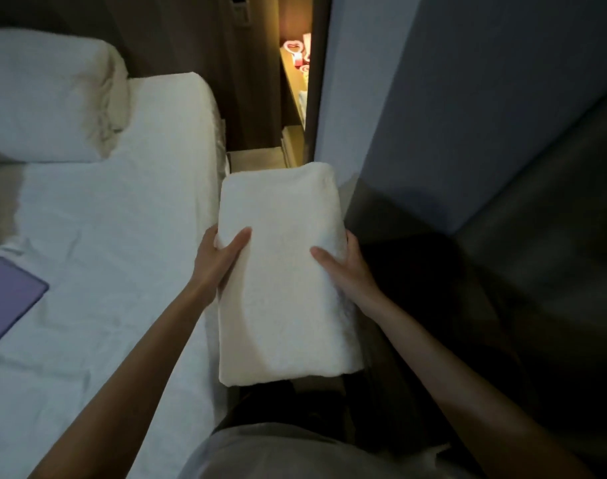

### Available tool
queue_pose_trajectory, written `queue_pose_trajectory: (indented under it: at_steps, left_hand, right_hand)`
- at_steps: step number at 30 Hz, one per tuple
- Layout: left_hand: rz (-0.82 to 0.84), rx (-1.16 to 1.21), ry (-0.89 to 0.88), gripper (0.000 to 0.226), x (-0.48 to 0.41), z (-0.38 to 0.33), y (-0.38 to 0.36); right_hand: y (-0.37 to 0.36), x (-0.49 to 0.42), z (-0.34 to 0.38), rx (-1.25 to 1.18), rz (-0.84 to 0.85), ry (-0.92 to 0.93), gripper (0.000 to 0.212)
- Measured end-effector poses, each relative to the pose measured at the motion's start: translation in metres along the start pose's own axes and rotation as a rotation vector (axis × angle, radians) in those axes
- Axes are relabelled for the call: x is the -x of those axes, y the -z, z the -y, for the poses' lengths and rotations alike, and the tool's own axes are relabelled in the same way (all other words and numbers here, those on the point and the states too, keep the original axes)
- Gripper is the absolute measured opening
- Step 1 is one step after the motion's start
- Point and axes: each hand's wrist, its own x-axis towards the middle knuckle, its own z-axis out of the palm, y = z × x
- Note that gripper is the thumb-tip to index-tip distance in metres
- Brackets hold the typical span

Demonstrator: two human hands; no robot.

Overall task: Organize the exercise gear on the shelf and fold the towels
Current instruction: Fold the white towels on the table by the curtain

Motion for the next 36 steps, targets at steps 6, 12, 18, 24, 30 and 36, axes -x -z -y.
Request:
queue_pose_trajectory:
  at_steps: [6,12,18,24,30,36]
  left_hand:
    - [-0.053,0.034,0.001,0.072,-0.074,-0.017,0.044]
    - [-0.065,0.047,-0.006,0.074,-0.152,-0.049,0.074]
    - [-0.053,0.046,-0.023,0.073,-0.235,-0.076,0.078]
    - [-0.025,0.056,-0.036,0.073,-0.331,-0.107,0.061]
    - [-0.024,-0.013,-0.048,0.074,-0.427,-0.156,0.037]
    - [0.037,-0.076,-0.071,0.068,-0.517,-0.199,0.007]
  right_hand:
    - [-0.047,-0.076,0.04,0.022,0.087,-0.011,0.093]
    - [-0.083,-0.14,0.084,-0.03,0.081,0.06,0.067]
    - [-0.101,-0.209,0.114,-0.075,0.049,0.11,0.062]
    - [-0.107,-0.306,0.134,-0.086,-0.032,0.139,0.059]
    - [-0.105,-0.403,0.168,-0.145,-0.071,0.151,0.07]
    - [-0.098,-0.467,0.201,-0.175,-0.173,0.111,0.074]
